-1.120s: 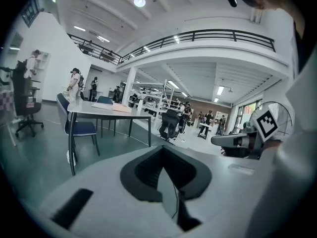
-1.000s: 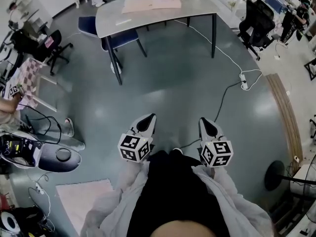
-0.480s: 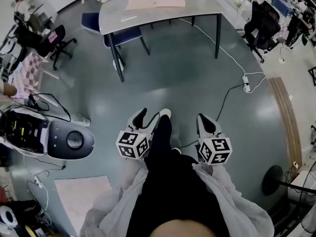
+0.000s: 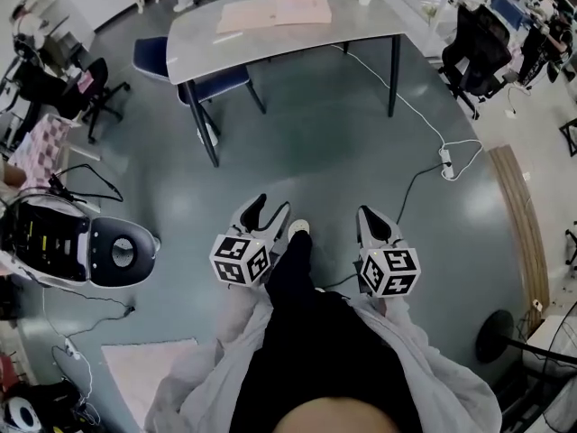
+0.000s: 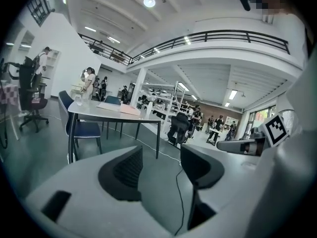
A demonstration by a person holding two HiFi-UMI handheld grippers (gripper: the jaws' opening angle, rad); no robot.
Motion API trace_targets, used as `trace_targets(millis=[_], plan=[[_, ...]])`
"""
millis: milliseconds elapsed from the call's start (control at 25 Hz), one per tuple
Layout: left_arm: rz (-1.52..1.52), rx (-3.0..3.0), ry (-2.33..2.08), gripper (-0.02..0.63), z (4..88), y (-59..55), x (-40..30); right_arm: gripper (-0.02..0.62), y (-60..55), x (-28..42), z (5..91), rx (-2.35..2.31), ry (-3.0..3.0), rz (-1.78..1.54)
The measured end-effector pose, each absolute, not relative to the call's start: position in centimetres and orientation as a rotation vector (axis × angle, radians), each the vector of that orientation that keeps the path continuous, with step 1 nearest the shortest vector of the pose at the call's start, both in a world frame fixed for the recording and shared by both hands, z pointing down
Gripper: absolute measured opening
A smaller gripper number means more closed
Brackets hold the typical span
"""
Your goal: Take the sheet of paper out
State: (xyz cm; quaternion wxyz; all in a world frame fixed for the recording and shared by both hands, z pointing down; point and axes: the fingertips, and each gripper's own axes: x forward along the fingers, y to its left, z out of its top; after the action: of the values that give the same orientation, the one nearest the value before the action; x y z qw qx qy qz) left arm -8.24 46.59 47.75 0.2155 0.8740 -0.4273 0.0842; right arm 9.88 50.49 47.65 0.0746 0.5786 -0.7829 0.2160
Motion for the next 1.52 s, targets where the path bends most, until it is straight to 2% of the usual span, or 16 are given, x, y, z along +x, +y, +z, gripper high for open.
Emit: trace_targets(millis=[800,1520], plan=[[0.223,2.46,-1.135,0.23,46.0,22.5,-10.9,0.012,26.5,7.3,46.0,1.783,-2.328,0.617],[0.265,2.368,-1.113,0.23,46.9,18.4,-13.0,0.012,21.2,4.4,46.6,1.68,-2.299,0.713]])
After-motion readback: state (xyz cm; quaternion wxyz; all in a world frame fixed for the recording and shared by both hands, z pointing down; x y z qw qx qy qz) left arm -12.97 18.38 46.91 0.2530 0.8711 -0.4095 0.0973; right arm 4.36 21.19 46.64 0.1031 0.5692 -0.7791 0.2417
